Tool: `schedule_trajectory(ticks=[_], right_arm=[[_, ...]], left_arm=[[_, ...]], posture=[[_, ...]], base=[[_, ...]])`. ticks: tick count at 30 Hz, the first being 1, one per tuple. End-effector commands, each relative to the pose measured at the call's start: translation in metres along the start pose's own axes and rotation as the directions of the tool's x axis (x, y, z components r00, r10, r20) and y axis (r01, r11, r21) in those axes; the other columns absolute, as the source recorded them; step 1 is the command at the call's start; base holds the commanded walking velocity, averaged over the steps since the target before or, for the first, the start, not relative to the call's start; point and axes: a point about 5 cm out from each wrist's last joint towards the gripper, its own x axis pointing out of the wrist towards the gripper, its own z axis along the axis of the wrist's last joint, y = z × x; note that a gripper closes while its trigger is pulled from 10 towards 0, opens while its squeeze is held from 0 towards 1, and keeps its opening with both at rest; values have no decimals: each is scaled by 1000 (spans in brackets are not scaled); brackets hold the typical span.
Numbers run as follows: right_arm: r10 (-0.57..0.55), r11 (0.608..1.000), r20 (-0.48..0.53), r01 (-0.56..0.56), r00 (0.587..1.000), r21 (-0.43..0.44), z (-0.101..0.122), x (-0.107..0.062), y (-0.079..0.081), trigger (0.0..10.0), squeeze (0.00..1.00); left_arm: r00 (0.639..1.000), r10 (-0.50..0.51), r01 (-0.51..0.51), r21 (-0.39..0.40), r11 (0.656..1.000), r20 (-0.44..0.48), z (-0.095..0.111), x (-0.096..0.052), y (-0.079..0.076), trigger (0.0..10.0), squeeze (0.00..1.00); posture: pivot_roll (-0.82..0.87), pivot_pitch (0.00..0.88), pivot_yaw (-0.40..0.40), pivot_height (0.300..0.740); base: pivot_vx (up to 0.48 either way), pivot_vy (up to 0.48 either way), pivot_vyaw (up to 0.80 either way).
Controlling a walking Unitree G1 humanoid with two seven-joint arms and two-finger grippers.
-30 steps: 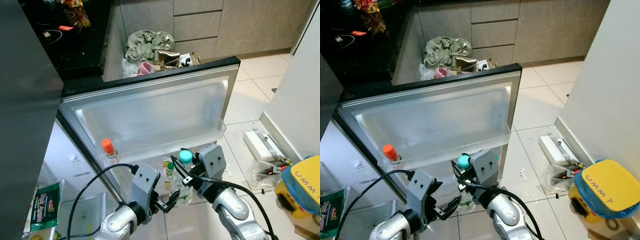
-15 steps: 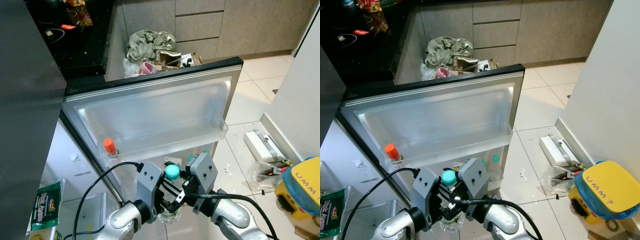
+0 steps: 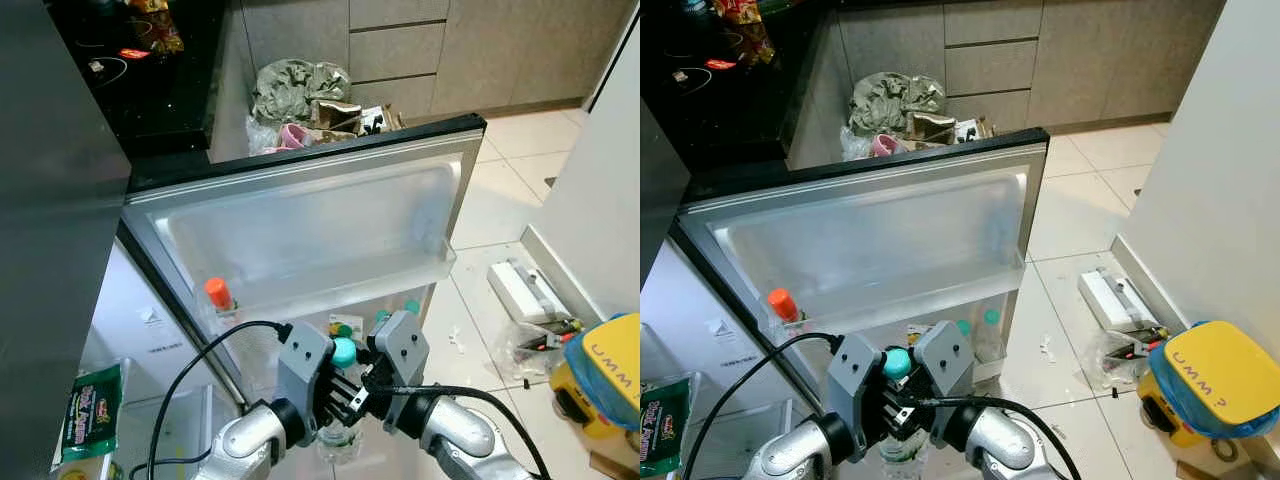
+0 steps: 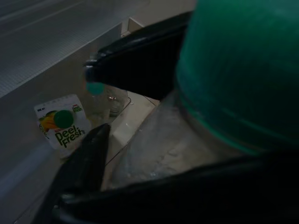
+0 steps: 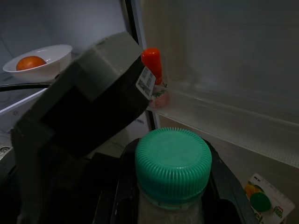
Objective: Restocking fridge
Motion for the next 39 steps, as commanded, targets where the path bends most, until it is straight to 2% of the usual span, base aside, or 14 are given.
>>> schedule_trajectory(ticks=[1,7,8,9,14,16,17,22,23,25,26,32,33,39], right_arm=[[-6,1000,-64,8,998,22,-14,-4,0,10000,0],[-19,1000,-63,20,998,17,-13,-4,-2,10000,0],[-21,1000,-63,22,998,15,-13,-4,-3,10000,0],[-24,1000,-64,25,998,13,-13,-4,-3,10000,0],[-43,999,-66,43,997,11,-15,-5,-5,10000,0],[-44,999,-68,45,997,11,-16,-5,-5,8863,0],[-51,999,-66,52,996,9,-16,-5,-6,0,0],[-62,998,-62,63,996,11,-16,-6,-7,0,0],[-83,996,-61,83,995,5,-16,-6,-9,8000,0],[-93,996,-59,94,994,2,-16,-6,-11,8000,0],[-111,994,-55,111,992,1,-16,-6,-13,10000,0],[-182,983,-43,182,982,-18,-14,-7,-24,10000,4],[-180,984,-40,180,983,-9,-15,-8,-24,10000,1000],[-193,981,-42,193,980,-14,-15,-8,-26,10000,1000]], left_arm=[[999,48,-49,24,998,22,7,-6,8,0,0],[999,49,-49,22,999,18,6,-6,8,118,0],[999,49,-50,22,999,17,6,-6,8,1569,0],[998,55,-56,22,998,14,6,-6,9,10000,0],[998,69,-69,25,997,11,6,-6,10,10000,0],[998,69,-69,26,997,10,6,-6,10,10000,0],[997,72,-72,28,997,8,5,-6,10,10000,0],[997,76,-76,28,997,5,4,-6,11,10000,0],[997,80,-80,27,996,-1,3,-6,11,10000,0],[997,82,-81,26,996,-3,2,-6,11,10000,0],[996,85,-84,25,996,-7,1,-6,11,10000,0],[995,93,-92,23,995,-24,-3,-8,11,10000,0],[995,93,-93,23,995,-26,-4,-8,11,10000,0],[995,97,-96,23,995,-27,-4,-8,12,10000,0]], posture=[[-78,180,67,677],[-78,179,67,677],[-78,180,66,677],[-78,180,66,677],[-78,181,67,677],[-78,181,67,677],[-78,182,67,677],[-78,182,67,677],[-78,182,67,677],[-78,182,67,677],[-78,184,67,677],[-80,183,67,677],[-80,183,67,677],[-80,180,66,677]], base=[[0,0,0],[0,0,0],[0,0,0],[0,0,0],[0,0,0],[0,0,0],[0,0,0],[0,0,0],[0,0,0],[0,0,0],[0,0,0],[0,0,0],[0,0,0],[0,0,0]])
